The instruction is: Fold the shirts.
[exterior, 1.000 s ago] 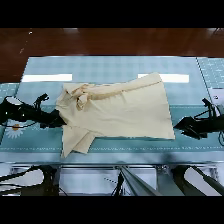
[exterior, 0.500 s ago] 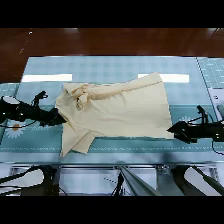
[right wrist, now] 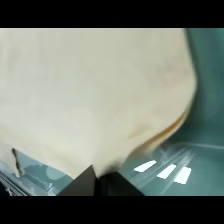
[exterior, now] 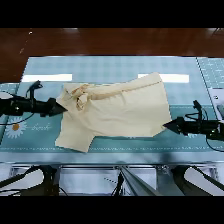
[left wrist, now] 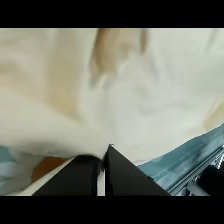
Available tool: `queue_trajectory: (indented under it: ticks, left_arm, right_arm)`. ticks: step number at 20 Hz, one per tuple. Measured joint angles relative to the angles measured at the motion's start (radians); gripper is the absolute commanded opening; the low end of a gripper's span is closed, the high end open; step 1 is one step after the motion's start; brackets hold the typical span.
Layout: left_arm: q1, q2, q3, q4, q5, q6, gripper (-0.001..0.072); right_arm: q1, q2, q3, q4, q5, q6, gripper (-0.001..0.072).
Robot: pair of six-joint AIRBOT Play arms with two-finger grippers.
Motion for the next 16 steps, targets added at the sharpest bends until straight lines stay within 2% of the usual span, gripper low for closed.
queue_trajectory:
  ticks: [3, 5, 9, 12, 14, 16]
  left_arm:
    - [0.0, 0.137, 0.121, -0.086, -0.002, 0.007, 0.0032]
    - [0.0, 0.252, 0.227, -0.14, 0.002, 0.009, 0.0031]
    - [0.0, 0.487, 0.46, -0.198, 0.112, 0.018, 0.0032]
    - [0.0, 0.624, 0.631, -0.205, 0.238, 0.055, 0.0031]
    - [0.0, 0.684, 0.728, -0.183, 0.299, 0.062, 0.0031]
    - [0.0, 0.73, 0.808, -0.137, 0.312, 0.023, 0.0031]
  right_arm:
    - [0.0, 0.058, 0.158, 0.053, 0.119, -0.042, 0.0029]
    - [0.0, 0.125, 0.291, 0.116, 0.13, -0.035, 0.0029]
    - [0.0, 0.279, 0.61, 0.269, -0.028, -0.017, 0.0029]
    - [0.0, 0.374, 0.901, 0.201, -0.142, 0.039, 0.0029]
    - [0.0, 0.42, 1.072, 0.117, -0.22, 0.136, 0.0029]
    - [-0.001, 0.456, 1.218, 0.019, -0.255, 0.246, 0.0029]
